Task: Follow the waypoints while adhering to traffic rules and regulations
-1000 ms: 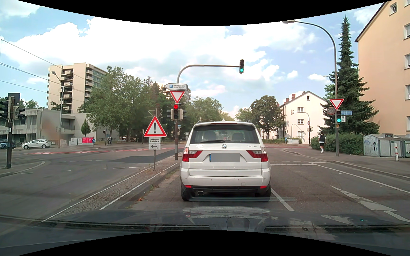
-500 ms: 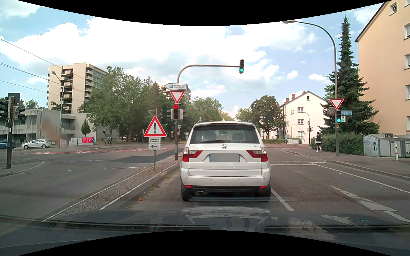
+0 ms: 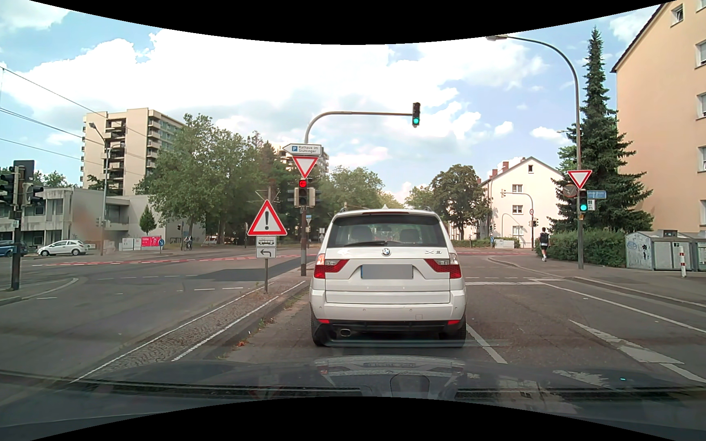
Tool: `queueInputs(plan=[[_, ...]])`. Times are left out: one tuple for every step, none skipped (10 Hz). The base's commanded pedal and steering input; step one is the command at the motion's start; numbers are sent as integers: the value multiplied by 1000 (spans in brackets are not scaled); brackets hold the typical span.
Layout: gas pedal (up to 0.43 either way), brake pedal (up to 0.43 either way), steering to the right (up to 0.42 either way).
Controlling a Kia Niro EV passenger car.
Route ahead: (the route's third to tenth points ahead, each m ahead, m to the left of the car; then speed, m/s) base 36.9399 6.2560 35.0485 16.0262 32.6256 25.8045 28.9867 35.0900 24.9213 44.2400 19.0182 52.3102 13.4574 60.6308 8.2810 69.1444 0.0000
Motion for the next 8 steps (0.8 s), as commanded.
queueInputs(plan=[[0, 311, -4], [0, 311, -4], [0, 311, -4], [0, 311, -4], [0, 311, -4], [0, 311, -4], [0, 311, -4], [0, 311, -4]])
